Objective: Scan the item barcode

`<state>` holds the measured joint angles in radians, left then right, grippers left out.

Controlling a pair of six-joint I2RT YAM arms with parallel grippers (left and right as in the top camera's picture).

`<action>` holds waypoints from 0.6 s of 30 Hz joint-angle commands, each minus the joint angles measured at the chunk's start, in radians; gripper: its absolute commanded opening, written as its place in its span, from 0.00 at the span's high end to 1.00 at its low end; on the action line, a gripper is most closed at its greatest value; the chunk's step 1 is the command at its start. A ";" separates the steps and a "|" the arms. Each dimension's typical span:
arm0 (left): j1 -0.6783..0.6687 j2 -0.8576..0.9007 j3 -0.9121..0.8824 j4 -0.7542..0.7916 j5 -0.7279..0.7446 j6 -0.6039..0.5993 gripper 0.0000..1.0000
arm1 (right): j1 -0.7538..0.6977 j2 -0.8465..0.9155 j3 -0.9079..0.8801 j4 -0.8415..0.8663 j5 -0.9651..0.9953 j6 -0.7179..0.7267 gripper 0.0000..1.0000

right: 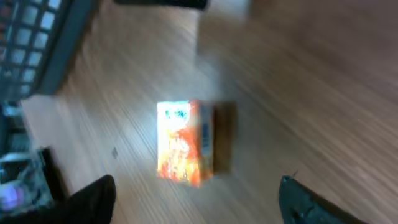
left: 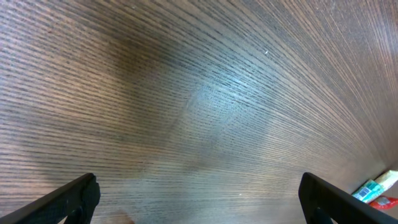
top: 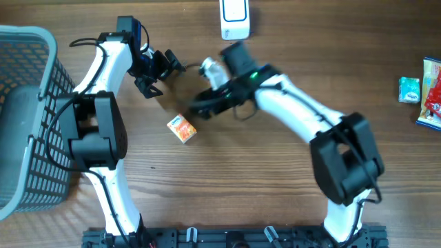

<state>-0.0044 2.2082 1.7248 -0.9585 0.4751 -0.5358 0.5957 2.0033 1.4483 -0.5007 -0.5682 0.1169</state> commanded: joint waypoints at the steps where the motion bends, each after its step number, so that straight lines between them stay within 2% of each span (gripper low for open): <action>1: 0.002 -0.024 -0.004 0.000 -0.002 0.012 0.00 | 0.082 0.003 -0.047 0.114 0.166 0.070 0.23; 4: 0.002 -0.024 -0.004 0.000 -0.002 0.012 0.00 | 0.175 0.003 -0.050 0.150 0.295 0.071 0.24; 6: 0.002 -0.024 -0.004 0.000 -0.002 0.012 0.00 | 0.211 0.003 -0.050 0.149 0.408 0.131 0.28; 9: 0.002 -0.024 -0.004 0.000 -0.002 0.012 0.00 | 0.216 0.025 -0.050 0.157 0.412 0.168 0.29; 13: 0.002 -0.024 -0.004 0.000 -0.002 0.012 0.00 | 0.217 0.101 -0.050 0.152 0.412 0.176 0.38; 15: 0.002 -0.024 -0.004 0.000 -0.002 0.012 0.00 | 0.217 0.101 -0.050 0.150 0.431 0.178 0.48; 18: 0.002 -0.024 -0.004 0.000 -0.002 0.012 0.00 | 0.213 0.101 -0.050 0.066 0.665 0.266 0.49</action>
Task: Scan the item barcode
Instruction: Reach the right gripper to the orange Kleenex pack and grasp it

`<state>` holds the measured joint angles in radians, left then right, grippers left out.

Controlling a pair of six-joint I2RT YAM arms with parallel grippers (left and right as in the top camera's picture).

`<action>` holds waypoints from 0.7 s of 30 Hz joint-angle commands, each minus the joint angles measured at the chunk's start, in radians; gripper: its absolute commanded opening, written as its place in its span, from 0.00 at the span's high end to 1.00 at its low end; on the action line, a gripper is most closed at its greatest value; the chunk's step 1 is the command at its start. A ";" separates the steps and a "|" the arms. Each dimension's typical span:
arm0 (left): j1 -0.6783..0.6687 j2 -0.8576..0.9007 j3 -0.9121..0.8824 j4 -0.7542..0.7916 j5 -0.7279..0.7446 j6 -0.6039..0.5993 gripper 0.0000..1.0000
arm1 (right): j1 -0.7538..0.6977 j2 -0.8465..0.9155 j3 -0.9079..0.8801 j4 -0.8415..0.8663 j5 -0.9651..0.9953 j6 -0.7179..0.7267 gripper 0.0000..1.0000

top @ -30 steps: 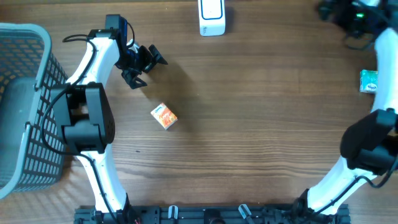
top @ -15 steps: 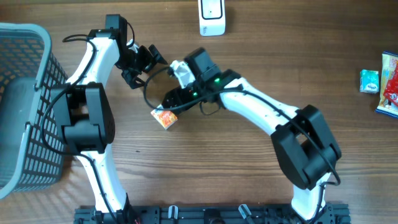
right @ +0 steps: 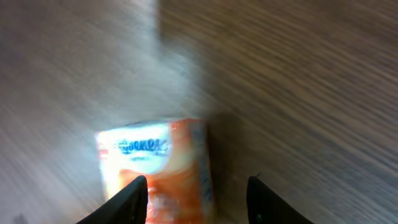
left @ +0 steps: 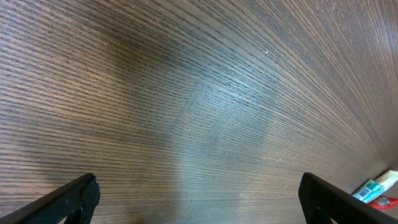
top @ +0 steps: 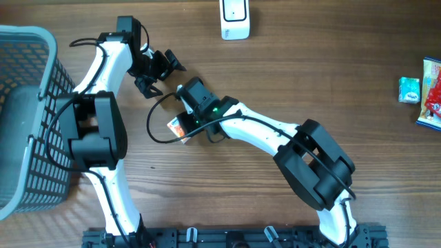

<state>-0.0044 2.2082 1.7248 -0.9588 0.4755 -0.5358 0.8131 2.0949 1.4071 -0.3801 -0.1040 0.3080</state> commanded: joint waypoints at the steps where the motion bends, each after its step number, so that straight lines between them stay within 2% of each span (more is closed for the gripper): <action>1: 0.002 -0.024 -0.004 0.000 -0.002 0.012 0.00 | -0.013 0.009 -0.006 -0.097 0.251 0.106 0.51; 5: 0.002 -0.024 -0.004 0.000 -0.002 0.012 0.00 | -0.120 -0.026 0.075 -0.365 0.362 0.224 0.59; 6: 0.002 -0.024 -0.004 0.000 -0.002 0.012 0.00 | -0.158 -0.053 0.107 -0.449 0.393 0.241 0.54; 8: 0.002 -0.024 -0.004 0.000 -0.002 0.012 0.00 | -0.205 -0.119 0.138 -0.512 0.415 0.200 0.38; 9: 0.002 -0.024 -0.004 0.000 -0.002 0.012 0.00 | -0.216 -0.159 0.138 -0.507 0.398 0.147 0.31; 10: 0.002 -0.024 -0.004 0.000 -0.002 0.012 0.00 | -0.217 -0.191 0.138 -0.493 0.336 0.065 0.29; 12: 0.002 -0.024 -0.004 0.000 -0.002 0.012 0.00 | -0.204 -0.230 0.138 -0.461 0.084 -0.139 0.28; 13: 0.002 -0.024 -0.004 0.000 -0.002 0.012 0.00 | -0.192 -0.229 0.137 -0.465 0.072 -0.196 0.31; 15: 0.002 -0.024 -0.004 0.000 -0.002 0.012 0.00 | -0.134 -0.217 0.099 -0.493 0.126 -0.420 0.34; 17: 0.002 -0.024 -0.004 0.000 -0.002 0.012 0.00 | -0.068 -0.217 0.027 -0.496 0.230 -0.519 0.33; 19: 0.002 -0.024 -0.004 0.000 -0.002 0.012 0.00 | -0.032 -0.216 -0.035 -0.484 0.239 -0.668 0.29; 20: 0.002 -0.024 -0.004 0.000 -0.002 0.012 0.00 | -0.029 -0.216 -0.069 -0.455 0.240 -0.702 0.30; 21: 0.002 -0.024 -0.004 0.000 -0.002 0.012 0.00 | -0.030 -0.216 -0.109 -0.394 0.238 -0.692 0.38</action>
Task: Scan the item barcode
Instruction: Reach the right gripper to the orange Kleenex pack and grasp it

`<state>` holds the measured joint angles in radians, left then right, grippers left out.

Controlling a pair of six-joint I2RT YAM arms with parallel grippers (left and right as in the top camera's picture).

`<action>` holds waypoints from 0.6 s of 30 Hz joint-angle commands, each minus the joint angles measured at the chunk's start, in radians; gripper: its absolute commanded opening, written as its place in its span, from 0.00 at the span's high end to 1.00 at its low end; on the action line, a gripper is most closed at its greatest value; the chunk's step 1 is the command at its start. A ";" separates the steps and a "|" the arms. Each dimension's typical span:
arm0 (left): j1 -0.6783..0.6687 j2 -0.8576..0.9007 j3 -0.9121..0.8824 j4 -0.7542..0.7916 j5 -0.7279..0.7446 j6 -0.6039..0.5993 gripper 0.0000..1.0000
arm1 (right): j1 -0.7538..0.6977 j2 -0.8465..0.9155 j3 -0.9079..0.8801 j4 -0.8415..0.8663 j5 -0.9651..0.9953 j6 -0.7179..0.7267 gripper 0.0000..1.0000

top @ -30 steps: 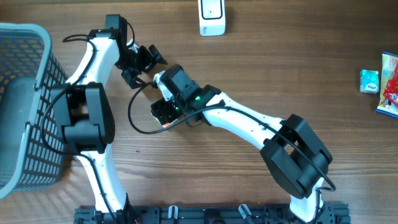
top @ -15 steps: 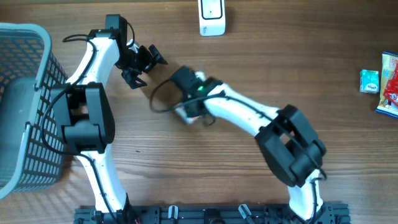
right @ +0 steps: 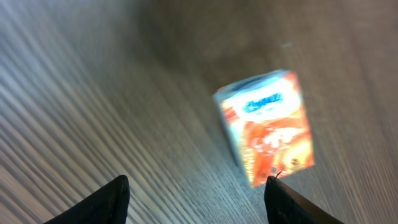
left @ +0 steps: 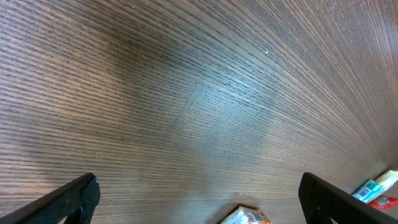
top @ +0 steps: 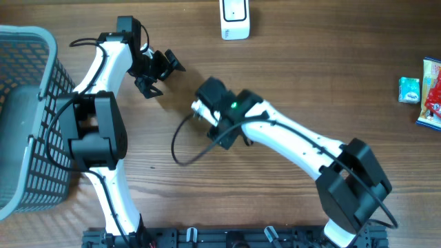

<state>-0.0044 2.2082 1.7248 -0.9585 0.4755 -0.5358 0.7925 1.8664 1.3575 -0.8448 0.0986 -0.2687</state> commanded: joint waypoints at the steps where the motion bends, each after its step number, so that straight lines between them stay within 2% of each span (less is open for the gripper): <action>1: 0.002 -0.024 -0.004 0.000 -0.002 0.012 0.00 | -0.010 0.013 -0.092 0.104 0.037 -0.117 0.43; 5: 0.002 -0.024 -0.004 0.000 -0.002 0.012 0.00 | -0.011 0.014 -0.171 0.217 0.182 -0.098 0.48; 8: 0.002 -0.024 -0.004 0.000 -0.002 0.012 0.00 | -0.011 0.019 -0.188 0.306 0.182 -0.097 0.53; 11: 0.002 -0.024 -0.004 0.000 -0.002 0.012 0.00 | -0.014 0.034 -0.188 0.325 0.182 -0.093 0.59; 16: 0.002 -0.024 -0.004 0.000 -0.002 0.012 0.00 | -0.028 0.092 -0.188 0.325 0.183 -0.061 0.63; 17: 0.002 -0.024 -0.004 0.000 -0.002 0.012 0.00 | -0.028 0.093 -0.188 0.331 0.195 -0.061 0.65; 18: 0.002 -0.024 -0.004 0.000 -0.002 0.012 0.00 | -0.028 0.093 -0.188 0.340 0.215 -0.060 0.72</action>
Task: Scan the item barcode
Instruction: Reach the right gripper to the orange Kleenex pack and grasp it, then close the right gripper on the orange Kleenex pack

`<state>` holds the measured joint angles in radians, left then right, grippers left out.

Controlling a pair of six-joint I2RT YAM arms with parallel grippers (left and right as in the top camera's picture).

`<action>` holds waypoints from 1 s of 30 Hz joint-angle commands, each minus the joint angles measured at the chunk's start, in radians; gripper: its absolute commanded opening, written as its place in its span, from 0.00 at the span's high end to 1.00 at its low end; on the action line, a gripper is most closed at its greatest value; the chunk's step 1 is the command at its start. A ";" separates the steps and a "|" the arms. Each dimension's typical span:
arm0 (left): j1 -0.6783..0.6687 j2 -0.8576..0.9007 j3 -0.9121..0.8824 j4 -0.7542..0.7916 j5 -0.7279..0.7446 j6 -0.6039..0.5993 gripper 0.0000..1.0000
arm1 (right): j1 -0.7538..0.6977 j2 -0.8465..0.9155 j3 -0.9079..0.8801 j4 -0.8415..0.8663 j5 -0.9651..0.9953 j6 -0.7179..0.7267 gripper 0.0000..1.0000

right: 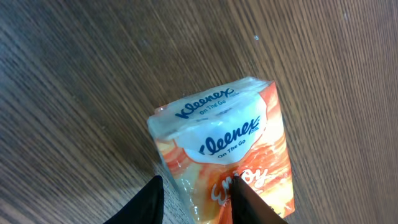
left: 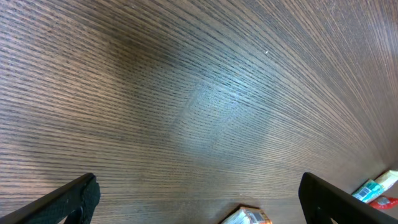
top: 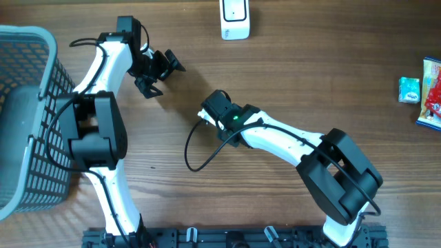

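An orange and white Kleenex tissue pack (right: 224,149) lies on the wooden table between the fingers of my right gripper (right: 198,190), which is shut on its lower part. In the overhead view the right gripper (top: 215,110) hides the pack. One corner of the pack (left: 247,216) shows at the bottom of the left wrist view. The white scanner (top: 234,19) stands at the far edge of the table. My left gripper (top: 160,69) stands open over bare wood at the far left, nothing between its fingers (left: 74,196).
A grey mesh basket (top: 27,103) fills the left side. Several small packets (top: 420,88) lie at the right edge. A black cable (top: 196,153) loops on the table near the right arm.
My right gripper was wide open with the pack lying to one side of it. Now its fingers stand close together on the pack. The left arm has not moved.
The pack first lay left of centre with my right gripper open to its right. Then the gripper was down at the pack. Later the pack lay nearer the middle of the table, the gripper open beside it. Now the gripper is shut on it.
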<state>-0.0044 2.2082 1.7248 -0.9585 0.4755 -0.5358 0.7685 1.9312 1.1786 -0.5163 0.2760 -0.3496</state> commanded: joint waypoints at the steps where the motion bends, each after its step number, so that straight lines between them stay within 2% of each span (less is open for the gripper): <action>1: 0.002 -0.024 -0.004 0.000 -0.002 0.012 0.00 | -0.004 0.028 -0.009 0.014 0.053 0.029 0.85; 2: 0.002 -0.024 -0.004 0.000 -0.002 0.012 0.00 | -0.004 0.028 -0.007 0.013 0.076 0.057 0.96; 7: 0.002 -0.024 -0.004 0.000 -0.002 0.012 0.00 | -0.004 0.005 0.117 -0.087 0.093 0.275 0.96; 9: 0.002 -0.024 -0.004 0.000 -0.002 0.012 0.00 | -0.019 -0.017 0.212 -0.180 -0.041 0.332 0.96; 11: 0.002 -0.024 -0.004 0.000 -0.002 0.012 0.00 | -0.080 -0.033 0.270 -0.189 -0.502 0.338 0.96; 14: 0.002 -0.024 -0.004 0.000 -0.002 0.012 0.00 | -0.225 0.011 0.251 -0.148 -1.138 0.441 0.96; 17: 0.002 -0.024 -0.004 0.000 -0.002 0.012 0.00 | -0.296 0.089 0.121 -0.034 -1.533 0.576 0.96; 20: 0.002 -0.024 -0.004 0.000 -0.002 0.012 0.00 | -0.308 0.141 -0.022 0.185 -1.517 0.793 0.96; 23: 0.002 -0.024 -0.004 0.000 -0.002 0.012 0.00 | -0.365 0.145 -0.042 0.140 -1.287 0.819 0.93; 26: 0.002 -0.024 -0.004 0.000 -0.002 0.012 0.00 | -0.481 0.145 -0.034 -0.013 -1.029 0.736 0.55; 27: 0.002 -0.024 -0.004 0.000 -0.002 0.012 0.00 | -0.543 0.143 -0.005 -0.126 -0.923 0.696 0.42; 29: 0.002 -0.024 -0.004 0.000 -0.002 0.012 0.00 | -0.626 0.121 0.091 -0.317 -0.735 0.629 0.36; 30: 0.002 -0.024 -0.004 0.000 -0.002 0.012 0.00 | -0.640 0.106 0.127 -0.362 -0.745 0.579 0.36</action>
<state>-0.0044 2.2082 1.7248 -0.9596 0.4751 -0.5354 0.1699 2.0472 1.2469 -0.8219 -0.7162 0.3439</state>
